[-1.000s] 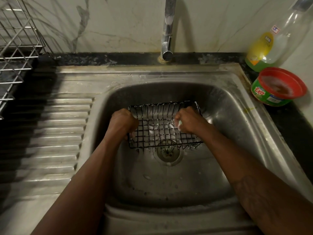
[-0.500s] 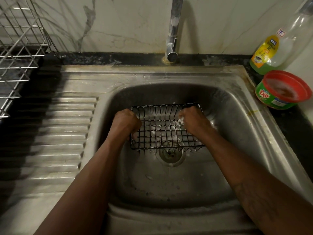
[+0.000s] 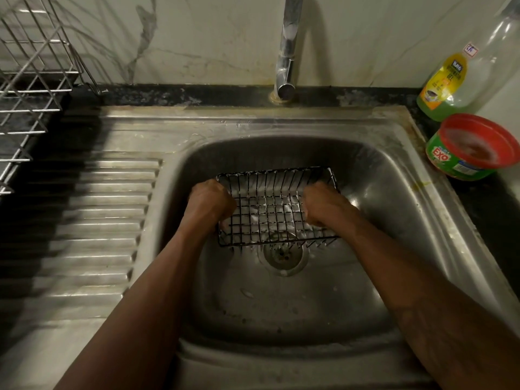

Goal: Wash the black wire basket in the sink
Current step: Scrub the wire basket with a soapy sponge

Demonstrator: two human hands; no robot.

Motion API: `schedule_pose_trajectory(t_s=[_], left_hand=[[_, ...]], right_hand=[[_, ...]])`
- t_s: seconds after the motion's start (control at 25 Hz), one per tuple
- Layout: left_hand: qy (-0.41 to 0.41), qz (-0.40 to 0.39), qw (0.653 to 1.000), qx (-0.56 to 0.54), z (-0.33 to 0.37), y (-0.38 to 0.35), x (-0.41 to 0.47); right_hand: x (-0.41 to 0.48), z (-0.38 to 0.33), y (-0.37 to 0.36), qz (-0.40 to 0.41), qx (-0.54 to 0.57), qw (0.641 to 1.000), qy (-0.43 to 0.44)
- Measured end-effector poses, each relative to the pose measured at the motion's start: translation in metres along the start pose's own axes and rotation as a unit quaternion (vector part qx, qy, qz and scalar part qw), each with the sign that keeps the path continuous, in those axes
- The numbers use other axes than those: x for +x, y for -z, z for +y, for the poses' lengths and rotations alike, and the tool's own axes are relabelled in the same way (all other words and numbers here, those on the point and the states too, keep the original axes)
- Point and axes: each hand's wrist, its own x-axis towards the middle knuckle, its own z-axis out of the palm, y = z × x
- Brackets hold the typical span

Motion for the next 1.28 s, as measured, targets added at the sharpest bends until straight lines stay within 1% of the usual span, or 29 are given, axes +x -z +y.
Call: schedule_pose_trajectory(t_s=[0.04,0.08,0.12,0.16,0.24,0.4,0.48,0.56,0.68,0.84,0.96,1.04,1.12,1.2,1.28], left_hand=[[0.000,0.004,1.000,0.000,0.001,0.000,-0.001],[-0.004,0.008,1.000,-0.002,0.001,0.000,-0.002],[-0.007,0.012,1.000,-0.005,0.000,-0.001,-0.001],[-0.010,0.014,1.000,-0.009,-0.001,-0.002,-0.001],[0.001,0.016,0.999,-0.036,-0.002,-0.003,0.000],[0.004,0.057,0.997,-0.060,0.000,-0.002,-0.005],[-0.007,0.075,0.996,-0.056,0.002,-0.002,-0.008],[-0.022,0.085,0.995,-0.048,0.004,-0.003,-0.010],[-0.020,0.080,0.995,-0.056,0.002,-0.005,-0.010],[-0.002,0.074,0.996,-0.057,0.001,-0.004,-0.006],[0.001,0.064,0.997,-0.049,0.003,-0.005,-0.005],[0.006,0.045,0.998,-0.047,0.003,-0.006,-0.004],[0.014,0.002,0.997,-0.070,0.005,-0.006,-0.001],[0.035,-0.061,0.993,-0.099,0.009,-0.007,0.000],[0.041,-0.099,0.990,-0.091,0.011,-0.009,0.000]], right_hand=[[0.001,-0.001,0.002,0.076,0.018,0.997,-0.021],[0.003,-0.002,0.003,0.131,0.025,0.991,-0.033],[0.004,-0.003,0.004,0.155,0.018,0.987,-0.039],[0.003,-0.005,0.002,0.155,-0.005,0.987,-0.040],[0.003,-0.012,-0.004,0.134,-0.053,0.989,-0.045],[0.002,-0.019,-0.008,0.067,-0.096,0.990,-0.079],[0.003,-0.020,-0.009,0.010,-0.075,0.993,-0.089],[0.001,-0.017,-0.012,-0.022,-0.049,0.995,-0.086],[-0.003,-0.013,-0.011,-0.047,-0.065,0.996,-0.047],[-0.011,-0.019,-0.012,-0.152,-0.124,0.981,0.011],[-0.009,-0.018,-0.007,-0.187,-0.127,0.973,0.035],[-0.006,-0.019,-0.005,-0.191,-0.088,0.977,0.043],[-0.002,-0.031,-0.008,-0.183,-0.003,0.981,0.065],[-0.002,-0.050,-0.012,-0.167,0.082,0.977,0.100],[-0.001,-0.063,-0.020,-0.140,0.161,0.964,0.157]])
